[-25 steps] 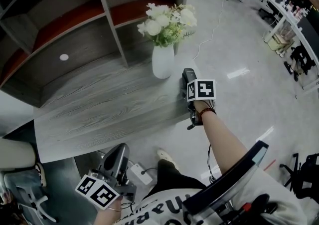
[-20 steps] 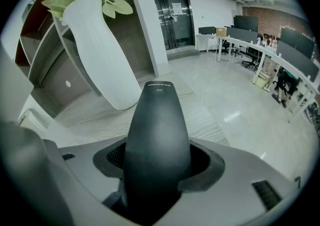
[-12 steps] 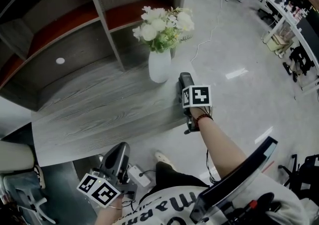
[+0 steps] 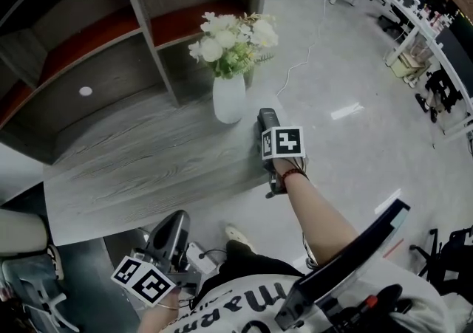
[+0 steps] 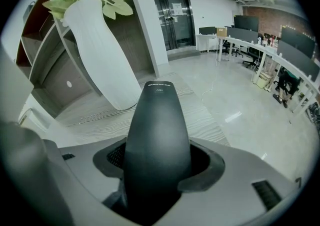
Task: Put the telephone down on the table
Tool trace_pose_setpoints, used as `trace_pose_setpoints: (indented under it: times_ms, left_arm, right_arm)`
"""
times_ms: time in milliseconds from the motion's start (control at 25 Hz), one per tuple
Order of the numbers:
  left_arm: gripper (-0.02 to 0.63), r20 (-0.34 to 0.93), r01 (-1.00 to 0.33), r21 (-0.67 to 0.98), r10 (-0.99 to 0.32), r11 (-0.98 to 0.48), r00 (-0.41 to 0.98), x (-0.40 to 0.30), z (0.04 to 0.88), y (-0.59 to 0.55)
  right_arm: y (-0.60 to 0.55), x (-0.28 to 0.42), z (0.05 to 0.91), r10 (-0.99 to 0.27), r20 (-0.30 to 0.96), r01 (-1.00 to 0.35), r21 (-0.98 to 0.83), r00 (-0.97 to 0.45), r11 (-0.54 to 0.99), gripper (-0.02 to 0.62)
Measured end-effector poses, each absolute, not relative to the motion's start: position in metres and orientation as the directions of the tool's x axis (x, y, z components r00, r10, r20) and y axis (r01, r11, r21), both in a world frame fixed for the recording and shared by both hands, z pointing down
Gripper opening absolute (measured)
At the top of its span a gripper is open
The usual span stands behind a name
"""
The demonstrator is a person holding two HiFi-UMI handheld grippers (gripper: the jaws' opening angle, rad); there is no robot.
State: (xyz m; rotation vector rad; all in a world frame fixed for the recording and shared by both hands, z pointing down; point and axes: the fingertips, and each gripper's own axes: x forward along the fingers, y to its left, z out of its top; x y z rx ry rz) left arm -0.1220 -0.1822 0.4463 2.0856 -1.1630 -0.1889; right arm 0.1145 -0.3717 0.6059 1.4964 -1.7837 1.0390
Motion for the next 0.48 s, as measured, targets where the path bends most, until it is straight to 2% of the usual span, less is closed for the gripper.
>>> trace_pose_setpoints:
  times_ms: [480]
  left_arm:
    - [0.009,0.254,-0.707,0.656,-0.805,-0.264,0.536,-0.171,0.451,-0.118]
  right_arm:
    - [-0.371,0.117,0.607,-0.517,0.842,-0.988,-0.140,-0.154,0.067,0.285]
